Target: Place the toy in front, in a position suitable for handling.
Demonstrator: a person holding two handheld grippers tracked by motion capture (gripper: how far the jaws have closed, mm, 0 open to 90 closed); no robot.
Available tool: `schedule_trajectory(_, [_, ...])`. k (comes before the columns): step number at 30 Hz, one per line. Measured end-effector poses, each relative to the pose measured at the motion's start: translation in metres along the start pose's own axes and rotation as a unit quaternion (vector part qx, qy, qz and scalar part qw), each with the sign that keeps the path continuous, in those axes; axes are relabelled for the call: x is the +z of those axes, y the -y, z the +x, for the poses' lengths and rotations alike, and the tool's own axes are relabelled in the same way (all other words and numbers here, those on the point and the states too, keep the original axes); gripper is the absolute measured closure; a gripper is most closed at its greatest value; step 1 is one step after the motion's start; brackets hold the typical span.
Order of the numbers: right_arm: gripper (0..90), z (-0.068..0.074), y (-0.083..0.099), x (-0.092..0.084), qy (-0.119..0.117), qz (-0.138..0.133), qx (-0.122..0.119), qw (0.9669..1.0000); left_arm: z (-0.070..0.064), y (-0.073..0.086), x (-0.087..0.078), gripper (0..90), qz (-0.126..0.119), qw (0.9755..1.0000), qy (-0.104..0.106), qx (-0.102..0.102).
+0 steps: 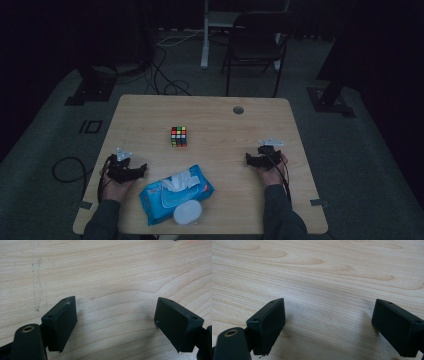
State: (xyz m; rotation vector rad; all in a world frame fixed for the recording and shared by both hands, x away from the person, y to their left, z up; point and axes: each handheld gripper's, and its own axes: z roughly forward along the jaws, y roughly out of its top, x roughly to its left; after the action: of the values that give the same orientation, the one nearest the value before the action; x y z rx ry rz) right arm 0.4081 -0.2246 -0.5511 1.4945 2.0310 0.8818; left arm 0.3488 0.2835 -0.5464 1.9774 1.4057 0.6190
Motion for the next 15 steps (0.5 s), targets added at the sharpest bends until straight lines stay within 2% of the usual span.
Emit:
schedule_trajectory(6, [13.8, 0.000, -0.001, 0.000, -0.002, 0.000, -0.001, 1.0000, 0.000, 0.000, 0.000, 19.4, 0.000, 1.0000, 0.000, 0.000])
schedule_trajectory(10, [14.4, 0.003, -0.002, -0.001, -0.013, 0.009, -0.011, 0.9998, 0.000, 0.000, 0.000, 19.5, 0.000, 1.0000, 0.000, 0.000])
schedule_trajectory(13, [16.4, 0.006, -0.002, -0.003, -0.037, 0.007, -0.005, 0.9993, 0.000, 0.000, 0.000, 19.5, 0.000, 1.0000, 0.001, -0.001])
schedule_trajectory(15, [16.9, 0.011, -0.004, -0.006, -0.044, 0.001, -0.011, 0.9990, 0.000, 0.000, 0.000, 19.5, 0.000, 1.0000, 0.002, -0.001])
